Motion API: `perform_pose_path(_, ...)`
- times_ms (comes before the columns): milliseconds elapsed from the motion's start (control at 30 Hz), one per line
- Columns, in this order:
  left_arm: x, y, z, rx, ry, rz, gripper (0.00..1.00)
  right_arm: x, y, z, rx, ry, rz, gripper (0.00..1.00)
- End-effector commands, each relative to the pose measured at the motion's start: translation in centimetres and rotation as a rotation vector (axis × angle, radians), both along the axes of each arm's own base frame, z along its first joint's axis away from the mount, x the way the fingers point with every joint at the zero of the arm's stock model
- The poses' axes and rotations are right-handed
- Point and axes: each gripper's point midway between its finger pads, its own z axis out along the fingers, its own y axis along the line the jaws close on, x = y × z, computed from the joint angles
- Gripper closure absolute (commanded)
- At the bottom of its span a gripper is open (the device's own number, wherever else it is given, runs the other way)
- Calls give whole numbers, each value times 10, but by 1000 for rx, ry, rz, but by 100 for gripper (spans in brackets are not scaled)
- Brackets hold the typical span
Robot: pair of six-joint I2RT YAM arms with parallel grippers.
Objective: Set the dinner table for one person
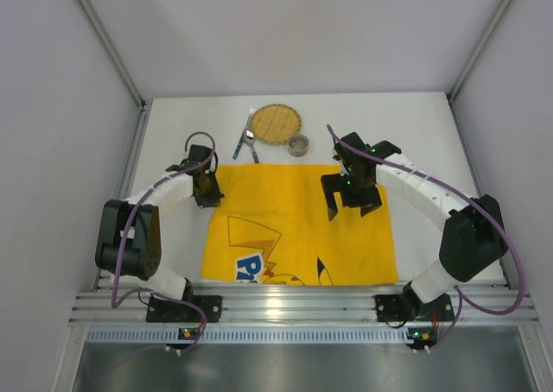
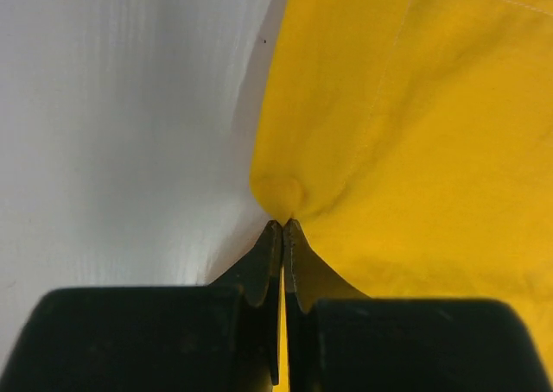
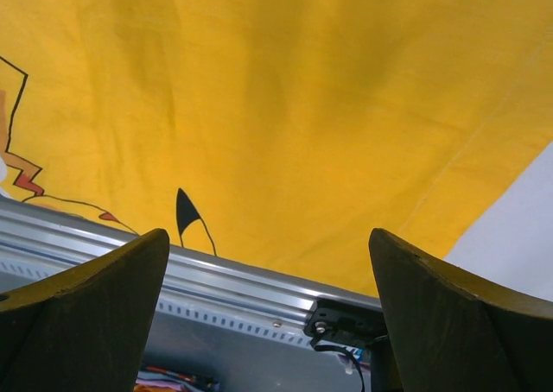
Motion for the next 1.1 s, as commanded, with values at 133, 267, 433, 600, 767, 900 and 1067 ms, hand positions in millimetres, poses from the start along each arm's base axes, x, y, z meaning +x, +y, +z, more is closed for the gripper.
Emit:
perform_pose_path(133, -3, 7, 9, 29, -16, 2, 100, 18, 7, -13, 27, -20, 11, 0)
perform_pose_path(267, 1, 14, 16, 65, -15, 23, 69, 18, 6, -18, 21, -13, 13, 0)
perform_pose_path(433, 30, 26, 67, 136, -118, 61, 18, 11, -3, -19, 13, -16, 7, 0)
perform_pose_path(600, 82, 21, 111, 134, -240, 78, 7, 6, -14, -20, 2, -19, -11, 0)
perform_pose_path(767, 144, -9, 109, 114, -280, 60, 11, 0, -20, -18, -2, -18, -31, 0)
perform_pose_path(900, 179, -35, 91, 97, -277, 39, 16, -5, -30, -14, -19, -35, -58, 0)
perform_pose_path(1067, 205, -68, 67, 59, -249, -4, 18, -13, -44, -17, -45, -33, -89, 0)
